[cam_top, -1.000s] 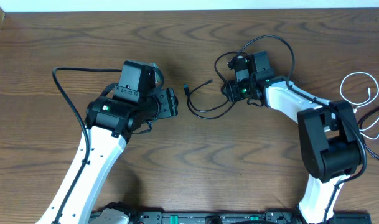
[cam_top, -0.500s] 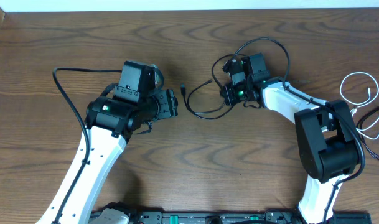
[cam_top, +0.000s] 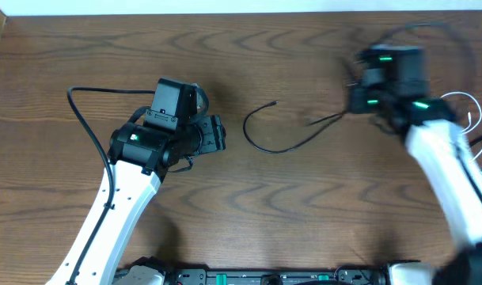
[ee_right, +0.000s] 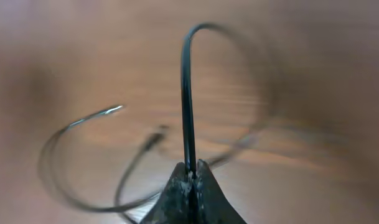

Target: Untangle cables

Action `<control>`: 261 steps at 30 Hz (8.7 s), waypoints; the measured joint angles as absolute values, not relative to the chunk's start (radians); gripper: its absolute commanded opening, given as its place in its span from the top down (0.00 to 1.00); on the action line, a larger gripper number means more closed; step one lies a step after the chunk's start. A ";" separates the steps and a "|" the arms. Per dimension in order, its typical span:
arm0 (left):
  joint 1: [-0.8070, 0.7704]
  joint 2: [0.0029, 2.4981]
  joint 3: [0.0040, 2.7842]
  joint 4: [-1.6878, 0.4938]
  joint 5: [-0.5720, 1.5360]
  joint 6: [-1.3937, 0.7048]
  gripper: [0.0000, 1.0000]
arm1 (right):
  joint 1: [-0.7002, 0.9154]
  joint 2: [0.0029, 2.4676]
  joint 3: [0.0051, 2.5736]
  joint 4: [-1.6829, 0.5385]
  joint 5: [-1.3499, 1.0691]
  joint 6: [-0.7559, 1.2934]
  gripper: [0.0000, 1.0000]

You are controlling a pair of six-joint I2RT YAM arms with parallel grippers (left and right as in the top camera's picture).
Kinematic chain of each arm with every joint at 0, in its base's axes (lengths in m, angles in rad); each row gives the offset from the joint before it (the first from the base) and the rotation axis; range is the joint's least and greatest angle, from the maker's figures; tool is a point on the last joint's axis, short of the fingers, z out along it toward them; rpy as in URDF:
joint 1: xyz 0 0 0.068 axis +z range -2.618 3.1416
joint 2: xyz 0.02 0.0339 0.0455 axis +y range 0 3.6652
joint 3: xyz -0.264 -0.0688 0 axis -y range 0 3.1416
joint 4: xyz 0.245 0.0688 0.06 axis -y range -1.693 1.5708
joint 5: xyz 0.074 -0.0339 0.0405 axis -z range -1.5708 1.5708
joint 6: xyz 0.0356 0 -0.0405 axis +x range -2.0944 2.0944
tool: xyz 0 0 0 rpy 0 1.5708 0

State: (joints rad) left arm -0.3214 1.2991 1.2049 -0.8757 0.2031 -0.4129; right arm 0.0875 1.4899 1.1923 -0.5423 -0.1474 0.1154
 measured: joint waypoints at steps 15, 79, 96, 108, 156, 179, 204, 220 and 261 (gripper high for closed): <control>-0.321 1.299 1.205 -0.877 0.204 -0.413 0.31 | -0.457 1.224 1.192 -0.635 0.236 0.276 0.99; -0.350 1.468 1.205 -1.344 -0.112 -0.464 0.12 | 0.162 1.534 1.192 -1.232 -0.070 0.174 0.01; -0.512 0.758 1.036 -1.169 -0.179 -0.451 0.02 | 0.307 1.037 0.993 -1.012 0.048 0.230 0.01; -0.518 0.336 1.032 -1.171 -0.220 -0.451 0.02 | 0.355 0.505 0.905 -0.990 0.149 0.261 0.01; -0.518 0.310 1.032 -1.239 -0.224 -0.451 0.02 | 0.336 0.460 0.897 -1.223 0.155 0.264 0.01; -0.518 0.310 1.031 -1.242 -0.224 -0.451 0.02 | 0.073 0.043 0.628 -0.801 0.129 0.094 0.01; -0.518 0.310 1.030 -1.242 -0.224 -0.451 0.02 | -0.076 0.012 0.099 0.068 -0.095 0.086 0.01; -0.518 0.310 1.029 -1.243 -0.224 -0.451 0.02 | -0.048 0.011 0.007 0.146 -0.055 0.085 0.01; -0.518 0.310 1.029 -1.244 -0.224 -0.451 0.02 | -0.025 0.012 0.006 -0.069 -0.033 0.055 0.01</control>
State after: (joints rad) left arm -0.5182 0.3103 1.0286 -1.2442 -0.2237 -0.4515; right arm -0.0254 0.0120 0.0063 -0.0689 -0.0334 0.0551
